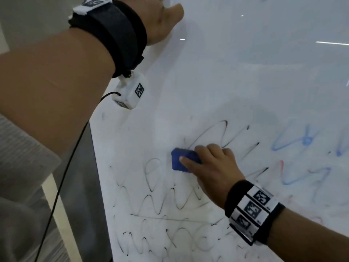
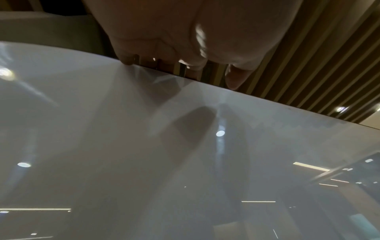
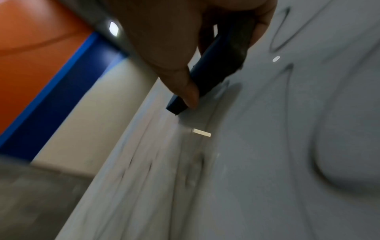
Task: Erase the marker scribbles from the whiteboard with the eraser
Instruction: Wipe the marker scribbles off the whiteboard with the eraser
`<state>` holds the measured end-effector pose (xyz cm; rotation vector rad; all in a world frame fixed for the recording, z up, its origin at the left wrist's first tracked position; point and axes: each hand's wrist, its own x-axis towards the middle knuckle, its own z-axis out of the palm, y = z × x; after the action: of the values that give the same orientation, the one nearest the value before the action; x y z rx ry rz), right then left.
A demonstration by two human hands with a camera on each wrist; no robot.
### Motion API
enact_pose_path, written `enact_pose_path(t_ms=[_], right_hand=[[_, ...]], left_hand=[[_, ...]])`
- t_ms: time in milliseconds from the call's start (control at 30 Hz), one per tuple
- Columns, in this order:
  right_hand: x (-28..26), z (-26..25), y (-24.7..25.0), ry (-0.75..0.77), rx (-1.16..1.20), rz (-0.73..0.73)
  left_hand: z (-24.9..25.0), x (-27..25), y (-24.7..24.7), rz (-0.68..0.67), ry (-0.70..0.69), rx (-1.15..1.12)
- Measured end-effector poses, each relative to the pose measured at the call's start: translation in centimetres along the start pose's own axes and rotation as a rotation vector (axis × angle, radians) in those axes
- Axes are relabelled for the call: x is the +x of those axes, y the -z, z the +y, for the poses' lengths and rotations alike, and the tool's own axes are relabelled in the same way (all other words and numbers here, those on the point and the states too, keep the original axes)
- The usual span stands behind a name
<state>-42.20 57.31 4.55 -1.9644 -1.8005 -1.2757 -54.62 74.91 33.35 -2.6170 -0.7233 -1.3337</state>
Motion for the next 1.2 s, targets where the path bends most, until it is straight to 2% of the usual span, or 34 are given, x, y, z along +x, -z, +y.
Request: enact_pose_path(t_ms=[33,133,167,200,267,333,367,500,567,667,700,800,867,933,1000,1100,1133,1200], right_hand=[[1.3,1.2,1.1,-0.098,-0.010,0.087],[4.0,4.6,3.9,-0.309,-0.015,0.192],[3.4,4.9,3.9,-0.305,-0.014,0.204],[1.8,4.4,3.1,-0.272,0.001,0.144],[-2.2,2.0,0.5,-0.113,-0.006,-0.005],[-3.4,2.3,0.1,-0.029,0.003,-0.083],[-2.8,3.5,0.6,-0.056,0.008,-0.043],[0.8,6.5,3.8,-0.350,0.027,0.205],[0.8,4.1,2.5,-0.303,0.047,0.203],[-1.0,-1.4,-1.1,-0.061,0.070,-0.053],[-1.3,-1.4,-1.4,-0.042,0.059,-0.100],[-0.6,3.4,1.5,-0.150,0.060,0.047],[-0.6,6.9,4.2,-0.245,-0.025,0.160],[-0.6,7.3,5.2,-0.323,-0.041,0.195],[-0.6,4.0,3.8,-0.304,0.011,0.152],[-0.7,-0.9,0.3,-0.140,0.066,-0.021],[-0.6,-0.4,0.5,-0.135,0.068,-0.030],[-0.8,3.5,2.6,-0.204,0.029,0.068]], left_hand=[[0.3,0.0,0.1,0.006,0.003,-0.017],[0.6,0.1,-0.5,0.035,-0.004,-0.024],[0.6,0.2,-0.5,0.043,0.012,-0.025],[0.6,0.1,-0.5,0.056,0.015,-0.026],[0.8,0.0,-0.2,0.092,0.023,-0.017],[0.9,0.1,-0.1,0.104,0.015,0.017],[0.9,0.1,-0.1,0.087,0.022,0.041],[0.9,0.3,-0.4,0.081,0.019,0.042],[0.9,0.4,-0.4,0.059,0.024,0.039],[0.6,0.5,-0.3,0.037,0.062,0.032],[0.6,0.5,-0.3,0.035,0.066,0.032],[0.4,0.4,0.0,0.024,0.067,0.040],[0.1,0.5,-0.2,0.013,0.066,0.026],[-0.1,0.6,-0.4,0.019,0.077,0.001],[0.2,0.6,-0.6,0.038,0.073,-0.017],[0.2,0.5,-0.6,0.056,0.059,0.009],[0.0,0.6,-0.5,0.053,0.057,0.012],[-0.4,0.8,-0.4,0.040,0.056,0.002]])
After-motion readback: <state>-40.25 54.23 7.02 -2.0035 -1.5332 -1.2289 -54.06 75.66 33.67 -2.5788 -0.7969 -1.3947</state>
